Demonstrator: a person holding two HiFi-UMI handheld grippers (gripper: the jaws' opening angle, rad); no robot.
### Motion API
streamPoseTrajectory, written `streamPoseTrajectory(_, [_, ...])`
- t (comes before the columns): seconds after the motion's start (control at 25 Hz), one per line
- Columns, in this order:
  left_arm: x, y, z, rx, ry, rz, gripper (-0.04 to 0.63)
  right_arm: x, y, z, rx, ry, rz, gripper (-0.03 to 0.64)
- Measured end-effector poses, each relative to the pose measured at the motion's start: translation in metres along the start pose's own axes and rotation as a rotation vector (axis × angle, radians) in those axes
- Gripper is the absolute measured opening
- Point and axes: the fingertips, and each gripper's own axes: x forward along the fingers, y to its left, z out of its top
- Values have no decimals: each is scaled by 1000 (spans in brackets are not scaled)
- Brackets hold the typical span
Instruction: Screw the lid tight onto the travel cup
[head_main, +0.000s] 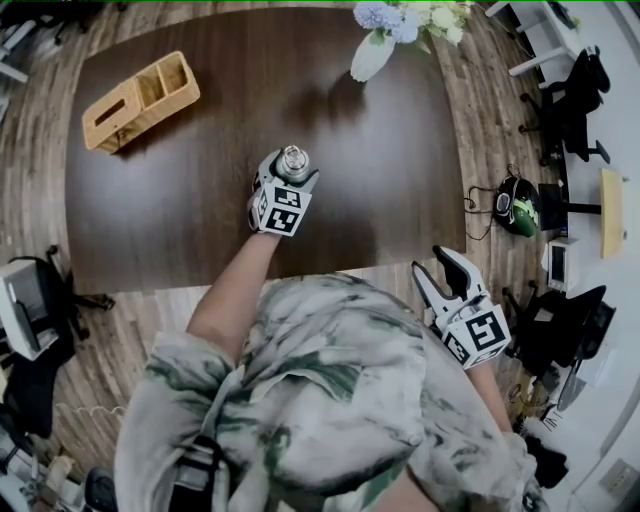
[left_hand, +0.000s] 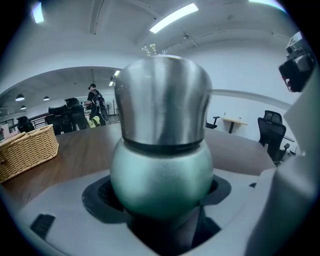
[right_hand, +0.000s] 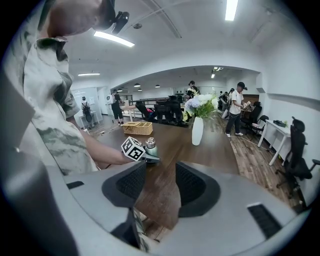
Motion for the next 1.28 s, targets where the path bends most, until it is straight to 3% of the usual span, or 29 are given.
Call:
streamPoseTrajectory(0.32, [-23, -20, 14, -2, 18, -61, 390, -3, -2, 0, -5, -36, 25, 201])
streamPoseTrajectory(0.72, [-77, -62, 69, 35, -8, -158, 390, -13, -1, 4, -37, -101, 78, 201])
streamPoseTrajectory(1.28, [-169, -158, 142, 151, -13, -396, 390, -55, -3, 16, -54, -227, 158, 202])
